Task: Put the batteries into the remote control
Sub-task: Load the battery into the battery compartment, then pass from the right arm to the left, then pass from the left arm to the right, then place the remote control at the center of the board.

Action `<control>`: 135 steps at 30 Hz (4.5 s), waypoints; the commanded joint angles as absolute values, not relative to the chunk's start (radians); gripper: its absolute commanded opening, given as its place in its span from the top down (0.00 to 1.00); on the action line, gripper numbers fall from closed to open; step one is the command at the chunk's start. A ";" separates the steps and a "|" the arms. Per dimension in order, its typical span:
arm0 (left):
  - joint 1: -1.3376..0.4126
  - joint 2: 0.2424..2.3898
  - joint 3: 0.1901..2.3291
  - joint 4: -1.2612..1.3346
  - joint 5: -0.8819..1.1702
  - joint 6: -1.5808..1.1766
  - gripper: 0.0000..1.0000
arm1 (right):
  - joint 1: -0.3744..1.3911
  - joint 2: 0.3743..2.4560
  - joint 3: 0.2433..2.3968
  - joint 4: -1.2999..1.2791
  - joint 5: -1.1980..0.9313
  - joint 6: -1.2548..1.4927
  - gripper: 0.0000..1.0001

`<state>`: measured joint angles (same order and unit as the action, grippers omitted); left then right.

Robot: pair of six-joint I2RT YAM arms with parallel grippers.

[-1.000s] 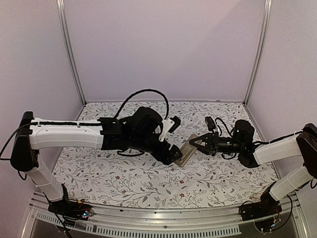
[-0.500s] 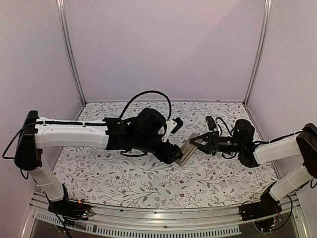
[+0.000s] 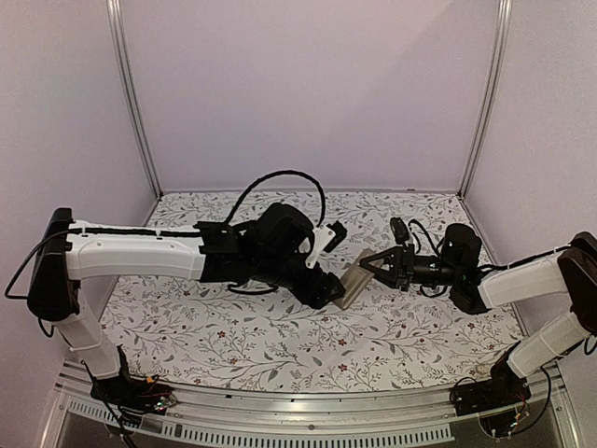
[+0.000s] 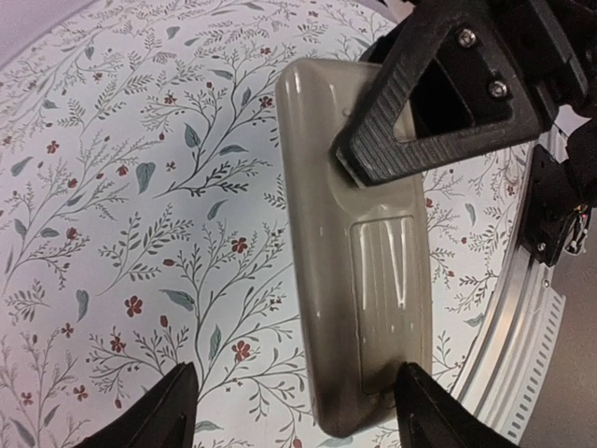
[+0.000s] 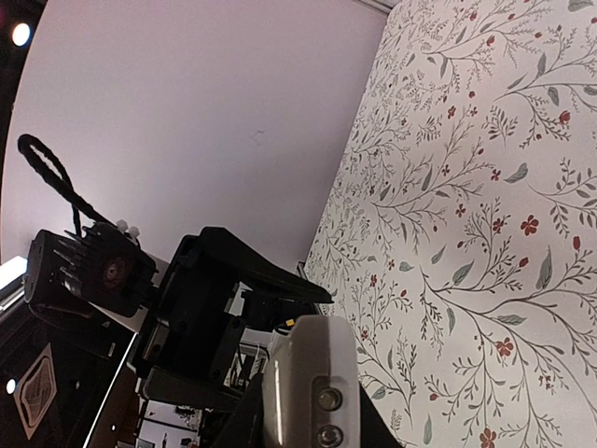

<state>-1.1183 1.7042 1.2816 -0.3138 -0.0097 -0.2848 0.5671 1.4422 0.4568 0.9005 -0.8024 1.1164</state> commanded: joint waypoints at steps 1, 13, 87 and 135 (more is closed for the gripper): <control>-1.136 1.761 1.240 -0.435 -0.008 -0.227 0.27 | 0.553 1.398 0.482 1.079 -0.851 1.187 1.00; -1.145 1.743 1.265 -0.479 -0.067 -0.203 0.23 | 0.549 1.416 0.485 1.035 -0.843 1.181 1.00; -1.104 1.570 1.142 0.322 0.604 -0.363 0.68 | 0.723 1.037 0.900 0.216 -0.893 0.538 0.01; -0.788 0.999 0.656 -0.035 -0.106 -0.540 0.00 | 0.933 1.862 1.552 -0.953 -0.094 0.066 0.77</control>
<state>-0.8001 0.9951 0.6800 -0.0204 -0.0952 -0.5140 0.8894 1.7729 1.4742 -0.8223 -0.2348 0.1059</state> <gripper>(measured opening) 0.995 0.511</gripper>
